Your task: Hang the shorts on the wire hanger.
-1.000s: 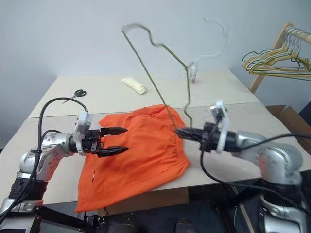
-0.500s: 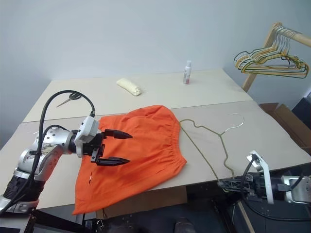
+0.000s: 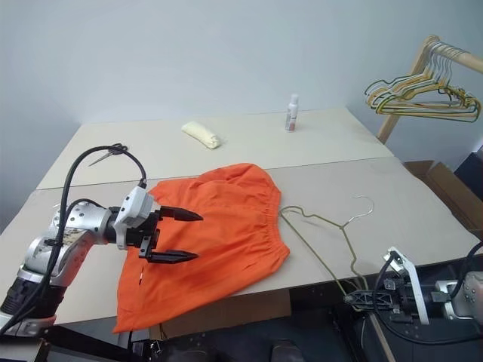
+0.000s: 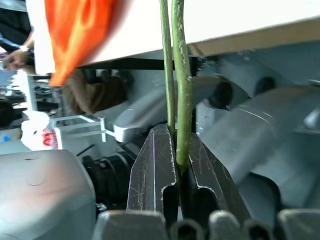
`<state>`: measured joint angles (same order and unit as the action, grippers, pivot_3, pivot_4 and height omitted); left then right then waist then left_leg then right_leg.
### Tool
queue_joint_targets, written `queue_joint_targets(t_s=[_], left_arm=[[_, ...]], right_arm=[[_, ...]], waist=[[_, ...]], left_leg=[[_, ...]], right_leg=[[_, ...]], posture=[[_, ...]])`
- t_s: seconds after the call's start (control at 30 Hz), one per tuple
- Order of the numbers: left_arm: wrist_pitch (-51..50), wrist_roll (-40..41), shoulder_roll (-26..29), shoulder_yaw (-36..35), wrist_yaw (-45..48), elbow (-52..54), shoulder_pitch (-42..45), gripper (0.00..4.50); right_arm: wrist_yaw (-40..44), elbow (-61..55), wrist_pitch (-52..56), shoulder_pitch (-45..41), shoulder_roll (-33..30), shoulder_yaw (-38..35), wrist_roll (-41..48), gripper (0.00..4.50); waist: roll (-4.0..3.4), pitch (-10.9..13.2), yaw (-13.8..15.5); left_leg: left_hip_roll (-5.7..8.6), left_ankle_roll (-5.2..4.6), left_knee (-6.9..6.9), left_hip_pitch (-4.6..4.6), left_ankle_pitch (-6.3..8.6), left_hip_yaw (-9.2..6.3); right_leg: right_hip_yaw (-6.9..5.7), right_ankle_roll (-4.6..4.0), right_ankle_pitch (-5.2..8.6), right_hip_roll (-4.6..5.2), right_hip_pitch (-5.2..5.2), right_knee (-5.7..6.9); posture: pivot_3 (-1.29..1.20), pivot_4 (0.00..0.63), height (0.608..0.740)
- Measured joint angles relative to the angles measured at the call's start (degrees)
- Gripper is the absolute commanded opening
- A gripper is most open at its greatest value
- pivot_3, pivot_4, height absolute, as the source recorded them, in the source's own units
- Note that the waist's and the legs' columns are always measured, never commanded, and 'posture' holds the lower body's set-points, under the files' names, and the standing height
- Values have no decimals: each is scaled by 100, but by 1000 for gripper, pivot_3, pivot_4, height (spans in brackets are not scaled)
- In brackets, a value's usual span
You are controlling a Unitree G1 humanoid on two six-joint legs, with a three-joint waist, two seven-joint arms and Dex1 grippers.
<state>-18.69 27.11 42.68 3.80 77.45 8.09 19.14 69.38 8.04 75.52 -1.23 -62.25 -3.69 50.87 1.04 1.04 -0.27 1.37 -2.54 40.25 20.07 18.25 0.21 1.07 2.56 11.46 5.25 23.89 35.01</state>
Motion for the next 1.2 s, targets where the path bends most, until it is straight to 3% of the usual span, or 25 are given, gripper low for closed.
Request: queue_joint_targets(t_s=[0.37,0.6,0.77,0.93,1.2], left_arm=[[125,-10,4,-12,-73,1,-153,4474],[139,-44,5,-9,-117,7,-173,4474],[163,-131,-43,88,-157,-5,-146,4474],[181,-146,-58,102,-185,-3,-128,4474],[188,-114,-57,62,-292,55,-334,4474]], right_arm=[[731,-698,-20,416,-165,92,86,0],[665,-58,-6,-374,-124,384,-255,0],[516,646,-148,-1349,462,1063,-820,0],[578,1313,-365,-2142,551,1235,-1236,0],[748,1970,-480,-2247,534,1148,-1462,0]], waist=[[0,-1,123],[0,-2,97],[1,-5,93],[0,-5,134],[-1,-6,184]], left_leg=[[0,0,5,4,0,-5],[-1,0,6,4,0,-4],[6,1,11,5,-1,-2],[8,3,11,14,-1,-7],[7,2,11,14,-1,-6]], right_leg=[[-4,1,-1,1,2,0],[-4,2,-2,-2,6,0],[-1,3,-5,3,3,1],[-5,2,-5,4,15,-1],[-4,2,-5,7,15,1]], posture=[[21,0,740],[18,0,740],[25,0,740],[48,0,740],[48,0,740]])
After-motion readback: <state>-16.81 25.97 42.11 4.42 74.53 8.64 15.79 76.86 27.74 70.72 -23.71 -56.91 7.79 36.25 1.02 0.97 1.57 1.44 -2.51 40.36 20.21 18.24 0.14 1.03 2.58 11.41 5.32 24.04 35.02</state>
